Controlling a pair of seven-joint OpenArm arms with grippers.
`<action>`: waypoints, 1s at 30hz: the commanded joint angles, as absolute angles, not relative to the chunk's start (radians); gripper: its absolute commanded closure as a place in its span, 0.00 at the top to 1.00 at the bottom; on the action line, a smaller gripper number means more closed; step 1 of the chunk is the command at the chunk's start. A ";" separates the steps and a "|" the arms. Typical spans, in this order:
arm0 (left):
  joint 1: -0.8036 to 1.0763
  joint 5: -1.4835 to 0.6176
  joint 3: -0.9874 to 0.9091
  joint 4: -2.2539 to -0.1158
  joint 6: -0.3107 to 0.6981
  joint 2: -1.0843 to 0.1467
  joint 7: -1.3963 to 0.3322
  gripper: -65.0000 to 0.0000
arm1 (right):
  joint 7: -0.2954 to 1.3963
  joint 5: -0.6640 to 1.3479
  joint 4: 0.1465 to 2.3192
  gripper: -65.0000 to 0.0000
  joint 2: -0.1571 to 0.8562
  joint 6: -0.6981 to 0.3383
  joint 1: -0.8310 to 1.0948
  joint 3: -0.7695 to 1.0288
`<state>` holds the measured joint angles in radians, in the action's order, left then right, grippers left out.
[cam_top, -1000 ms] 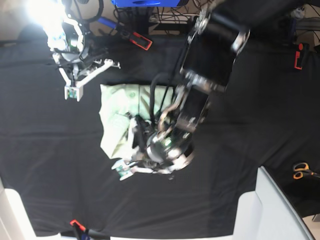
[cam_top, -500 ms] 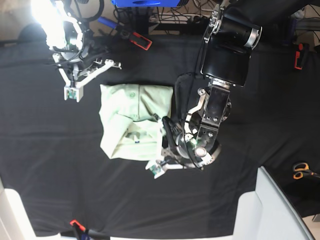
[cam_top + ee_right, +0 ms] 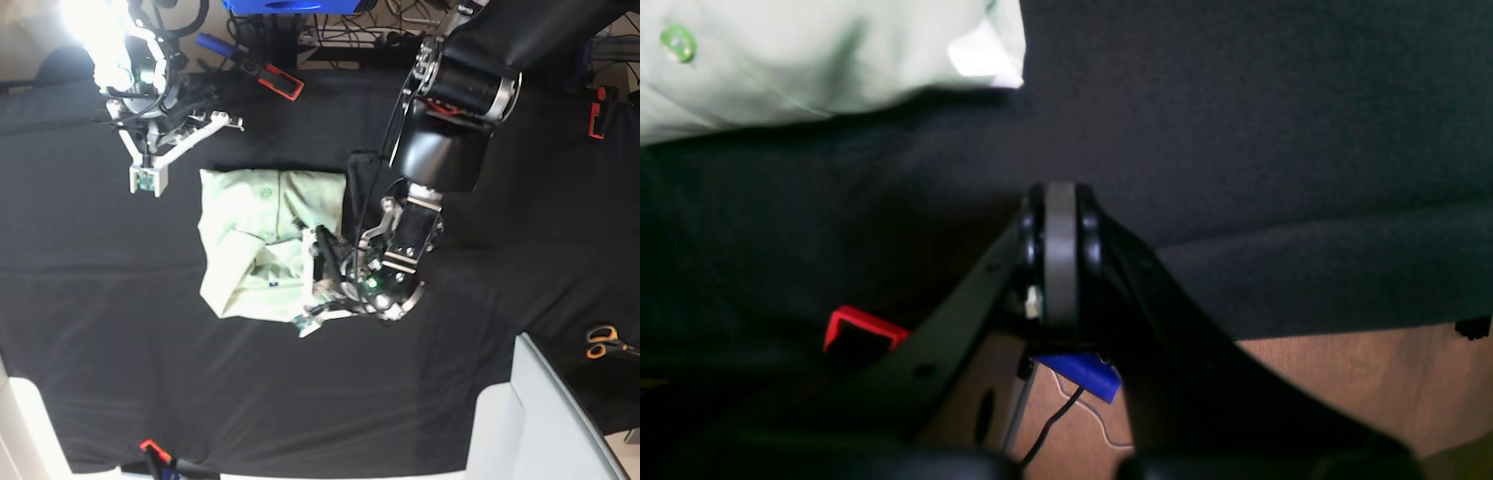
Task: Fold the T-shirt properly
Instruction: 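Open the left gripper and bring the right gripper to the shirt's edge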
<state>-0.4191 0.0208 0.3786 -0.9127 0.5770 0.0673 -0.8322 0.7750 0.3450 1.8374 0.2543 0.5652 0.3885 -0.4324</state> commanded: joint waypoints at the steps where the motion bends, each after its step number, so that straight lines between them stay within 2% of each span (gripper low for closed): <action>1: -0.463 0.010 0.378 -0.906 0.578 0.084 -0.797 0.00 | 0.760 0.340 1.859 0.00 0.260 0.562 0.387 -0.430; 10: -0.596 0.012 0.381 -0.665 0.572 0.111 -0.634 0.00 | 0.760 0.337 1.857 0.00 0.265 0.562 0.386 -0.423; 15: -0.653 0.010 0.470 -0.527 0.503 0.108 -0.513 0.00 | 0.760 0.337 1.857 0.00 0.265 0.562 0.381 -0.424; 20: -0.705 0.001 0.495 -0.501 0.501 0.108 -0.486 0.00 | 0.760 0.335 1.859 0.00 0.263 0.562 0.380 -0.437; 27: -0.782 0.001 0.495 -0.503 0.503 0.114 -0.507 0.00 | 0.762 0.338 1.942 0.00 0.292 0.564 0.329 -0.705; 30: -0.769 0.001 0.493 -0.578 0.506 0.114 -0.624 0.00 | 0.760 0.338 1.939 0.00 0.288 0.564 0.289 -0.812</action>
<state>-0.7311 0.0128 0.4957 -0.5575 0.5053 0.1055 -0.6556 0.7750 0.3378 1.9217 0.2897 0.5694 0.2928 -0.8143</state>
